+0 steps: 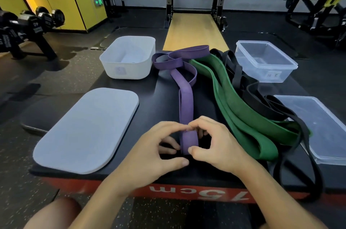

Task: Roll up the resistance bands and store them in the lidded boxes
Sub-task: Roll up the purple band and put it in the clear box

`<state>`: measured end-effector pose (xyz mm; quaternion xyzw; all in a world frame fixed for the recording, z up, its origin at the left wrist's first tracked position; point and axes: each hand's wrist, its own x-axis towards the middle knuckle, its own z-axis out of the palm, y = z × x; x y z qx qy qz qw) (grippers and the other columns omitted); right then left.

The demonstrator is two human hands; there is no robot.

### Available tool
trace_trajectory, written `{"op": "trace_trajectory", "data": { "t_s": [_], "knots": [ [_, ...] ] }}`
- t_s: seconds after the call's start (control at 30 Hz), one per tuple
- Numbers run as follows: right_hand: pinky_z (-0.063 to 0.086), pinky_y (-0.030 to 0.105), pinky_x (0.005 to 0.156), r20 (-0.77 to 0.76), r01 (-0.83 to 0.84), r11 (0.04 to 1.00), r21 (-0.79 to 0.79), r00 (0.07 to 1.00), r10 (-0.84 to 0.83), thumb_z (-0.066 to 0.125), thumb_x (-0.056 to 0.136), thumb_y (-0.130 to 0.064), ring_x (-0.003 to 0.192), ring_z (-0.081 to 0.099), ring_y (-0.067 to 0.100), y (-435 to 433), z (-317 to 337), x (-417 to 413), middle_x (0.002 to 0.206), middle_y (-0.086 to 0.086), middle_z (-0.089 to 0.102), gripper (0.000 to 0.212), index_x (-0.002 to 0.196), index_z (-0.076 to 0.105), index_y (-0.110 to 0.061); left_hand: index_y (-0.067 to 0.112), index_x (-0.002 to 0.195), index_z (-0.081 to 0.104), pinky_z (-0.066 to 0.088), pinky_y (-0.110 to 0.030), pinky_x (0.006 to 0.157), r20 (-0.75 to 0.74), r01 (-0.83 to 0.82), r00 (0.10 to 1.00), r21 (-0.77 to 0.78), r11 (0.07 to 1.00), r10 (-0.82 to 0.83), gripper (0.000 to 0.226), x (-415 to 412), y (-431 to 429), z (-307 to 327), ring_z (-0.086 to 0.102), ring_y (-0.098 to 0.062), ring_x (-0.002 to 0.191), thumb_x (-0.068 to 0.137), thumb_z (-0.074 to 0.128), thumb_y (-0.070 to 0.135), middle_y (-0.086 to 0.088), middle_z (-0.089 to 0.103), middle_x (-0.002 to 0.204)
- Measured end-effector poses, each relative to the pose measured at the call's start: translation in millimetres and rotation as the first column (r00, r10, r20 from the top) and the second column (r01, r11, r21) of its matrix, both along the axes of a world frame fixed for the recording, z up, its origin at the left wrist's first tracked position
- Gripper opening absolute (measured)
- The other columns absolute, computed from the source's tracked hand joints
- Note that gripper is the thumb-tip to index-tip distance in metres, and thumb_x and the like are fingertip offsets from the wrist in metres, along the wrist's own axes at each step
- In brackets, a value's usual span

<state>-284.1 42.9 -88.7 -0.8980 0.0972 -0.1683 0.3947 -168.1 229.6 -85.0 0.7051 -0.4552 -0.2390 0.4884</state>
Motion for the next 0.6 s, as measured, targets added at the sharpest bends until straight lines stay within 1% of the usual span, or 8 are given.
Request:
{"op": "trace_trajectory", "data": {
  "t_s": [0.03, 0.13, 0.23, 0.3, 0.37, 0.43, 0.5, 0.6],
  "knots": [
    [0.049, 0.031, 0.078, 0.008, 0.005, 1.000, 0.015, 1.000, -0.005, 0.070, 0.066, -0.040, 0.086, 0.059, 0.018, 0, 0, 0, 0.093, -0.006, 0.061, 0.040, 0.104, 0.071, -0.028, 0.042, 0.128, 0.068, 0.060, -0.029, 0.089, 0.035, -0.023, 0.999, -0.018, 1.000, 0.023, 0.059, -1, -3, -1, 0.069, -0.017, 0.100, 0.080, 0.090, 0.015, 0.017, 0.063, 0.126],
    [0.047, 0.022, 0.078, 0.032, 0.019, 0.999, 0.031, 0.999, -0.020, 0.068, 0.067, -0.043, 0.088, 0.061, 0.015, 1, -1, 1, 0.093, -0.008, 0.062, 0.047, 0.108, 0.076, -0.022, 0.037, 0.124, 0.074, 0.061, -0.030, 0.087, 0.101, -0.081, 0.991, -0.060, 0.995, 0.087, 0.050, 3, -10, -3, 0.070, -0.015, 0.095, 0.080, 0.091, 0.022, 0.015, 0.067, 0.109],
    [0.044, 0.015, 0.079, 0.037, 0.036, 0.998, 0.048, 0.999, -0.038, 0.066, 0.072, -0.048, 0.091, 0.060, 0.013, -1, -2, 1, 0.098, -0.011, 0.061, 0.051, 0.115, 0.076, -0.022, 0.040, 0.124, 0.076, 0.058, -0.030, 0.093, 0.097, -0.031, 0.995, -0.032, 0.999, 0.034, 0.046, 15, -13, 0, 0.069, -0.015, 0.101, 0.082, 0.089, 0.025, 0.012, 0.068, 0.104],
    [0.044, 0.017, 0.083, 0.032, 0.025, 0.999, 0.041, 0.999, -0.027, 0.065, 0.075, -0.045, 0.096, 0.059, 0.014, -1, -3, 0, 0.105, -0.012, 0.059, 0.056, 0.128, 0.070, -0.027, 0.038, 0.126, 0.075, 0.058, -0.033, 0.094, 0.086, -0.015, 0.996, -0.011, 1.000, 0.016, 0.044, 20, -17, 0, 0.070, -0.016, 0.100, 0.085, 0.087, 0.027, 0.012, 0.067, 0.101],
    [0.044, 0.018, 0.089, 0.051, -0.007, 1.000, 0.020, 0.999, 0.006, 0.068, 0.074, -0.032, 0.105, 0.057, 0.016, -1, -5, -3, 0.114, -0.013, 0.056, 0.067, 0.140, 0.057, -0.031, 0.033, 0.127, 0.075, 0.059, -0.039, 0.094, 0.077, -0.024, 0.997, 0.002, 1.000, 0.024, 0.041, 24, -21, -1, 0.070, -0.015, 0.097, 0.088, 0.084, 0.029, 0.012, 0.066, 0.098],
    [0.045, 0.019, 0.092, 0.060, -0.019, 1.000, 0.000, 0.998, 0.019, 0.072, 0.072, -0.023, 0.111, 0.057, 0.016, -1, -6, -5, 0.119, -0.014, 0.056, 0.066, 0.133, 0.051, -0.035, 0.033, 0.127, 0.075, 0.059, -0.041, 0.094, 0.071, -0.022, 0.997, 0.009, 1.000, 0.021, 0.038, 25, -22, -1, 0.070, -0.015, 0.097, 0.090, 0.082, 0.030, 0.013, 0.065, 0.098],
    [0.045, 0.018, 0.090, 0.054, -0.018, 0.999, -0.035, 0.998, 0.019, 0.078, 0.072, -0.024, 0.111, 0.058, 0.013, 0, -6, -4, 0.117, -0.016, 0.057, 0.057, 0.121, 0.051, -0.038, 0.033, 0.127, 0.074, 0.058, -0.041, 0.094, 0.091, -0.023, 0.996, 0.004, 1.000, 0.023, 0.035, 26, -22, -4, 0.069, -0.014, 0.099, 0.093, 0.079, 0.031, 0.014, 0.065, 0.101],
    [0.049, 0.021, 0.089, 0.083, 0.012, 0.998, -0.055, 0.997, -0.007, 0.083, 0.074, -0.023, 0.107, 0.061, 0.012, 0, -7, -2, 0.114, -0.017, 0.059, 0.053, 0.116, 0.053, -0.038, 0.029, 0.132, 0.071, 0.058, -0.036, 0.095, 0.130, -0.035, 0.991, -0.007, 0.999, 0.036, 0.037, 23, -22, -9, 0.067, -0.012, 0.102, 0.095, 0.075, 0.032, 0.020, 0.059, 0.116]
  ]
}}
